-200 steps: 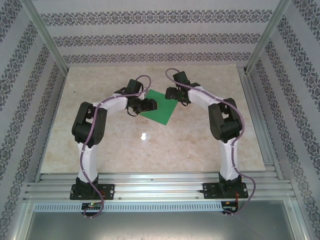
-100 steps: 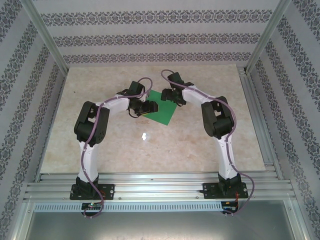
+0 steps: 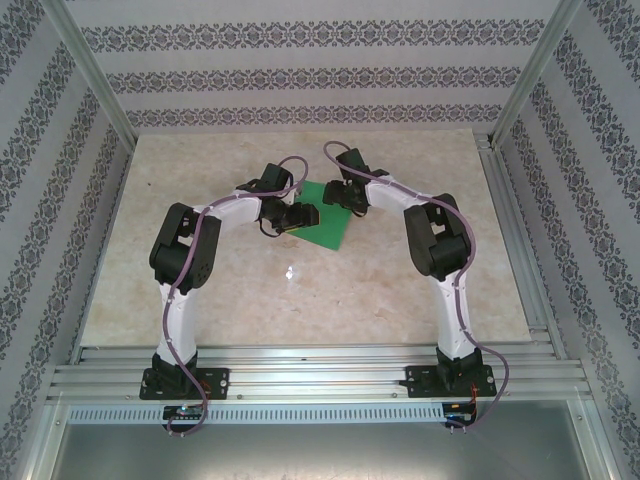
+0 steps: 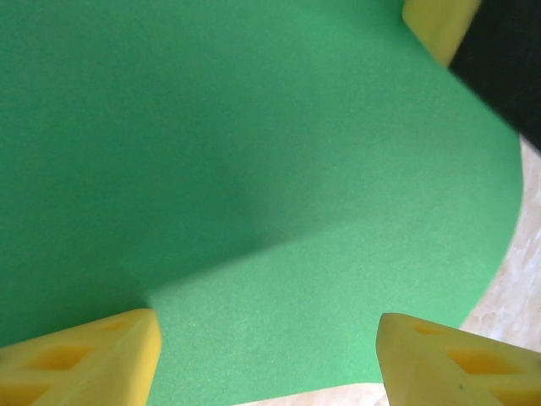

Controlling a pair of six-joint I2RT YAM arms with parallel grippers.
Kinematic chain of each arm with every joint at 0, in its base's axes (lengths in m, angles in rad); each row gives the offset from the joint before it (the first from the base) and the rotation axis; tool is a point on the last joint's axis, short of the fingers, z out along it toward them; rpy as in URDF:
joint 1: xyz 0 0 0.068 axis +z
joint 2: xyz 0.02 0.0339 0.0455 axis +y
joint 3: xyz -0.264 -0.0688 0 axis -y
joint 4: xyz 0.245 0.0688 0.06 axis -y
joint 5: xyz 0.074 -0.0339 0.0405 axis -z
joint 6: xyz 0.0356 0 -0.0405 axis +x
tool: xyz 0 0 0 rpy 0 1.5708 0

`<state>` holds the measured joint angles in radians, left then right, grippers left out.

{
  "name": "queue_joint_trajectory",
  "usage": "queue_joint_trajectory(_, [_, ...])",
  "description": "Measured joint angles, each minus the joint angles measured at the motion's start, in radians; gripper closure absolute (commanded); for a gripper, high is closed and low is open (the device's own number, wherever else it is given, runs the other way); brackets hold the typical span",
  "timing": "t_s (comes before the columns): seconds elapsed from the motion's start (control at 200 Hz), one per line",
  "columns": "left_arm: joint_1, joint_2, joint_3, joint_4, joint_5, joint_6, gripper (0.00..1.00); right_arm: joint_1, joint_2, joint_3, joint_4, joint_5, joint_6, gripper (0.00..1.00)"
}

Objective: Fold a paper plane with a square sheet of paper (fold left side to right side)
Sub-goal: Pick up the square sheet of paper from the center of the table, then place a square sheet of paper at the center of the table.

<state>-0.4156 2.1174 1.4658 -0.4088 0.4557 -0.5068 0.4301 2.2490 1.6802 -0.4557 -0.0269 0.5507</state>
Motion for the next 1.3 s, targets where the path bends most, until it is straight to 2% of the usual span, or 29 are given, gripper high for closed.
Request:
queue_joint_trajectory(0.275, [0.0,-0.005,-0.003,-0.001,0.003,0.004,0.29,0.014,-0.057,-0.074,0.028,-0.103,-0.01,0.7])
queue_joint_trajectory(0.47, [0.0,-0.108,-0.067,-0.028,0.001,0.021,0.25,-0.018,-0.189,-0.192,0.085,-0.166,-0.006,0.81])
queue_joint_trajectory(0.659, [0.025,-0.374,-0.17,-0.027,0.008,0.035,0.2,-0.083,-0.358,-0.348,0.183,-0.264,0.009,0.81])
queue_joint_trajectory(0.799, [0.116,-0.621,-0.31,0.019,0.056,0.019,0.12,-0.145,-0.512,-0.47,0.226,-0.361,0.022,0.81])
queue_joint_trajectory(0.909, [0.177,-0.756,-0.411,0.065,0.114,-0.019,0.06,-0.19,-0.672,-0.56,0.246,-0.452,0.037,0.8])
queue_joint_trajectory(1.089, [0.184,-0.861,-0.513,0.198,0.264,-0.126,0.0,-0.217,-0.932,-0.632,0.274,-0.613,0.085,0.81])
queue_joint_trajectory(1.299, [0.179,-0.907,-0.543,0.433,0.403,-0.296,0.0,-0.216,-1.112,-0.706,0.467,-0.814,0.273,0.82])
